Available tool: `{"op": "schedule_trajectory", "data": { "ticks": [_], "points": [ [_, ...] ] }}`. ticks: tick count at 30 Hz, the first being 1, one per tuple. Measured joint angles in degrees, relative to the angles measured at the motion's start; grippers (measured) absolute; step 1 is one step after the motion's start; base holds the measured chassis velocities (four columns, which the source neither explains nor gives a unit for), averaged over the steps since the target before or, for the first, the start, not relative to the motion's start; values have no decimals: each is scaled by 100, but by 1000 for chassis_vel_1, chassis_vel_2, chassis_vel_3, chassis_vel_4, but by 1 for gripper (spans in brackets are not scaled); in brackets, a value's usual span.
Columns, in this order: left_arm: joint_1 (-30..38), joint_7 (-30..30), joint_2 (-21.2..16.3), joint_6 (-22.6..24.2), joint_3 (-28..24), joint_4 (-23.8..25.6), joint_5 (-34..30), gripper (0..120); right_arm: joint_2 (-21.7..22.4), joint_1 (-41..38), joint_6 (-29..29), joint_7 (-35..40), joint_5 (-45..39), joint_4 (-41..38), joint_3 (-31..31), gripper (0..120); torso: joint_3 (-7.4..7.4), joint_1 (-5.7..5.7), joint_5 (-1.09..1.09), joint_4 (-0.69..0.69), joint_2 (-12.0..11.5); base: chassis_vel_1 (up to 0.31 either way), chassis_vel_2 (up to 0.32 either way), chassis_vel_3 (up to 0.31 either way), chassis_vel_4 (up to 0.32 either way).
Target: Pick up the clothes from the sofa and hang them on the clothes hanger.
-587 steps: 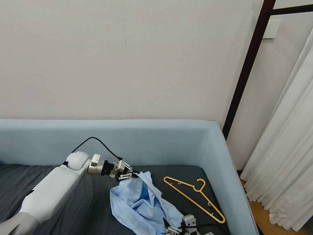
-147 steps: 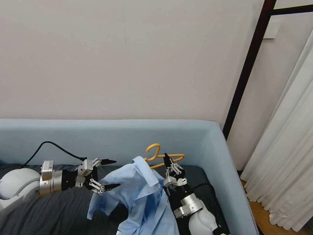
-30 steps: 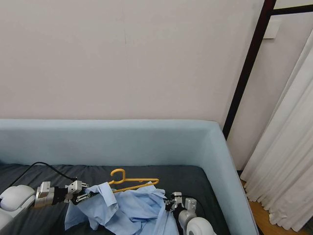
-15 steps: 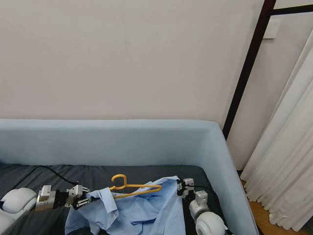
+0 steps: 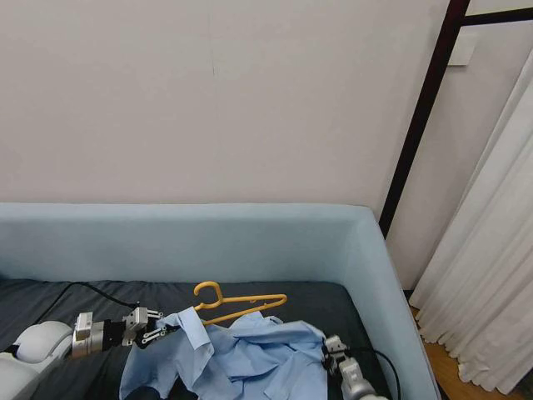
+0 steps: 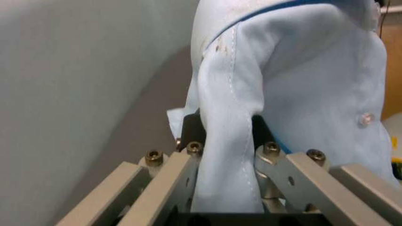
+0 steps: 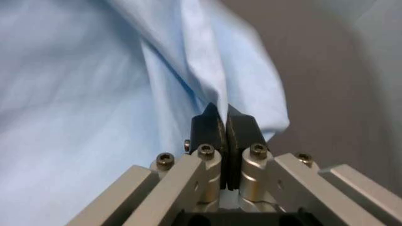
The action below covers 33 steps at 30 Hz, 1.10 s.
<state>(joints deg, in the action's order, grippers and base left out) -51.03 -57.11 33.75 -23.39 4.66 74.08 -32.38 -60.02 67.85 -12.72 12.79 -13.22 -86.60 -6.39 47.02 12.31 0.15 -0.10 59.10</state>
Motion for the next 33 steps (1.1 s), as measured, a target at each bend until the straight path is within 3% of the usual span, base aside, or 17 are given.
{"op": "schedule_trajectory", "data": {
  "ticks": [9,13,15,16,19,21,27,33],
  "points": [
    [4,127,283,14,-38,-222,689,6,122,277,34,-811,-329,-270,-388,0,0,0,0,2,0,0,0,0,0],
    [-8,190,341,13,-43,-241,829,6,103,231,323,-1265,-385,-325,-388,12,0,0,0,1,0,0,0,0,0],
    [-24,197,342,7,-37,-284,892,6,157,161,861,-2483,-531,-430,-185,22,0,-1,0,1,0,0,0,0,0],
    [-24,197,342,7,-37,-284,892,6,157,161,861,-2483,-531,-430,-185,22,0,-1,0,1,0,0,0,0,0],
    [-36,197,342,-22,5,-379,940,6,220,-37,1568,-4452,-1127,-411,293,36,0,0,0,2,0,0,0,0,0],
    [-35,196,339,-58,30,-451,979,6,232,-208,1657,-5605,-1637,-368,629,44,0,0,0,2,0,0,0,0,0],
    [-28,191,322,-87,59,-532,991,6,200,-511,1608,-6219,-2199,-255,1048,61,0,0,0,2,0,0,0,0,0],
    [8,189,285,-93,81,-566,978,6,428,-469,1190,-7455,-1418,-49,1525,85,0,0,0,1,0,0,0,0,0]
  ]
}}
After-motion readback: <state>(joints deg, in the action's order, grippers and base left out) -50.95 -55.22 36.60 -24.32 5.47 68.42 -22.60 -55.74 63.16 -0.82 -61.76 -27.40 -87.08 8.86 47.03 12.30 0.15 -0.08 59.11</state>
